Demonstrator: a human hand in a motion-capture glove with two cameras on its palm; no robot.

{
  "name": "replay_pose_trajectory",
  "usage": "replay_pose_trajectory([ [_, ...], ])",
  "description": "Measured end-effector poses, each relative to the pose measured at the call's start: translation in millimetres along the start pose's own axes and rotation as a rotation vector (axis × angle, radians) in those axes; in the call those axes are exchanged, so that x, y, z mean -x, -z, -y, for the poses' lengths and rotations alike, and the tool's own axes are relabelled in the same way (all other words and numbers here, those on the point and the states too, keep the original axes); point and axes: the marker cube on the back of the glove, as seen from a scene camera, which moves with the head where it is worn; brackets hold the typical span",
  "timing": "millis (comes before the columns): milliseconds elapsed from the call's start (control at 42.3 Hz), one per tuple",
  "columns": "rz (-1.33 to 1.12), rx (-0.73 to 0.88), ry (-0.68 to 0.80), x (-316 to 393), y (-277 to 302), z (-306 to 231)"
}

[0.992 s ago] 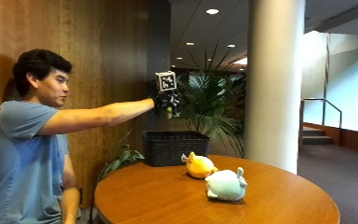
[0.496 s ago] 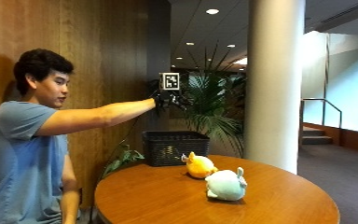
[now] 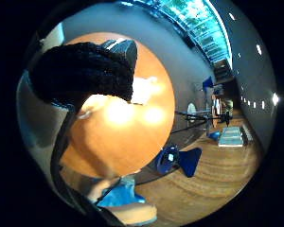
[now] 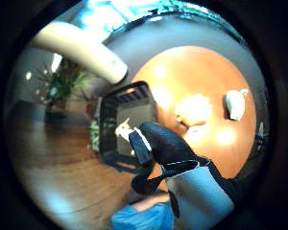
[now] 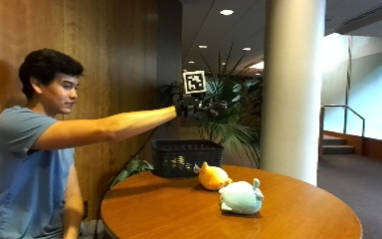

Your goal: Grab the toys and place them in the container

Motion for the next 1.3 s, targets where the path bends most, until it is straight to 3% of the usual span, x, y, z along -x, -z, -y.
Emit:
replay_pose_trajectory([
  [142,-0.067,0.001,0.061,-68.3,-23.2,16.2],
  [260,0.022,0.013,-0.081,-100.0,-44.0,34.1],
  [354,-0.073,0.035,0.063,-140.5,-70.6,37.1],
  [425,-0.122,0.058,0.041,-160.8,-90.4,43.6],
  [543,-0.047,0.108,-0.183,-172.7,-118.6,62.5],
  [661,-0.110,0.166,-0.058,-199.2,-149.3,65.5],
  [803,-0.172,0.169,-0.213,-222.3,-184.2,75.4],
  [945,-0.163,0.209,-0.083,-230.9,-218.1,70.9],
  [1134,-0.205,0.309,-0.211,-247.4,-271.7,68.3],
  [1299,0.045,0.324,-0.108,-213.8,-294.7,67.5],
])
